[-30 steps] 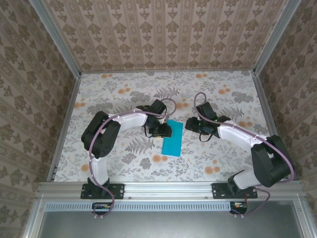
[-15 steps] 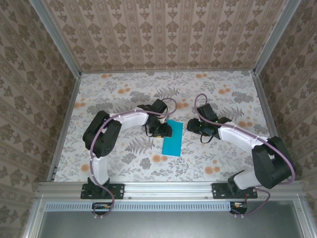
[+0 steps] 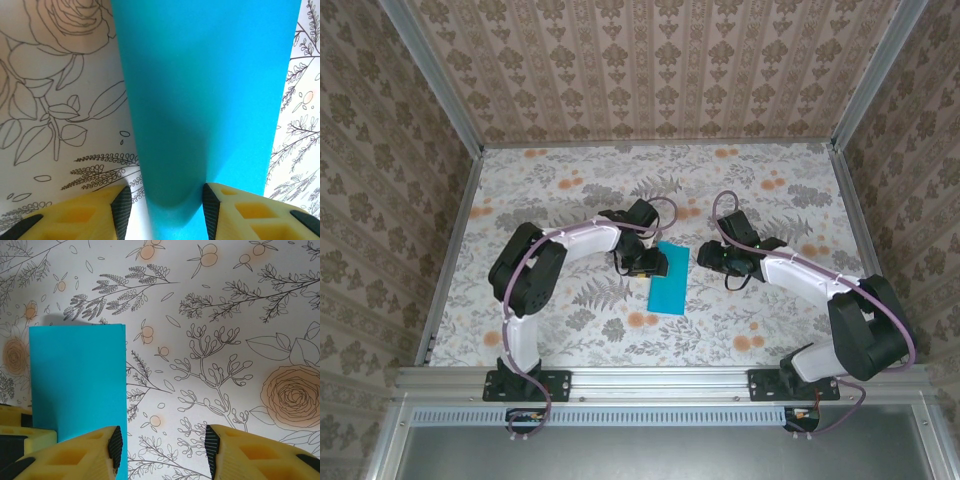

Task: Fold a paper plane with a square sheet of paper (fold left side to right side)
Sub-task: First fold in half a square sheet of paper at the center of the table.

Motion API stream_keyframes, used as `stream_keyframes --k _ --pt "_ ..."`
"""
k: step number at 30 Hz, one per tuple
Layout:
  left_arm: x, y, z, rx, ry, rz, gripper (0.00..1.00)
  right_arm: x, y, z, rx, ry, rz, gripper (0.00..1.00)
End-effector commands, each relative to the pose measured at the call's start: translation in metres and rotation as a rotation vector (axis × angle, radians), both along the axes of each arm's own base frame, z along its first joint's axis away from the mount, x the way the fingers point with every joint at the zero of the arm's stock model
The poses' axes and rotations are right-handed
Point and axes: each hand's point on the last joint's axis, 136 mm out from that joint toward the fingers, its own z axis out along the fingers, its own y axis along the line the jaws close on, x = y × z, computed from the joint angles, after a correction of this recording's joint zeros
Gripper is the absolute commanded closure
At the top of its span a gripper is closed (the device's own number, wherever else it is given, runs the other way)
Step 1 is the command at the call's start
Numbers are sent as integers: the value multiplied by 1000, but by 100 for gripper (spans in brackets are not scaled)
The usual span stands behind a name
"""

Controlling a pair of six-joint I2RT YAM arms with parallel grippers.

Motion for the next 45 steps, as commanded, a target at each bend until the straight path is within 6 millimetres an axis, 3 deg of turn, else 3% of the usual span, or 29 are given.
stream_keyframes --k 1,21,24,31,33,45 --pt "-7 1 -25 53 34 -6 54 -4 2 -2 20 20 3 50" --pt "-10 1 -27 83 32 -38 53 -4 23 -10 78 54 68 51" --pt "-10 1 -27 87 31 -37 53 -3 34 -12 113 68 95 56" --pt "-10 2 -28 95 31 -37 53 0 67 -21 190 108 157 87" --pt "-10 2 -28 95 31 -38 53 2 72 -24 195 116 162 91" --pt "-10 3 -28 101 30 -36 53 -6 72 -54 129 218 155 92"
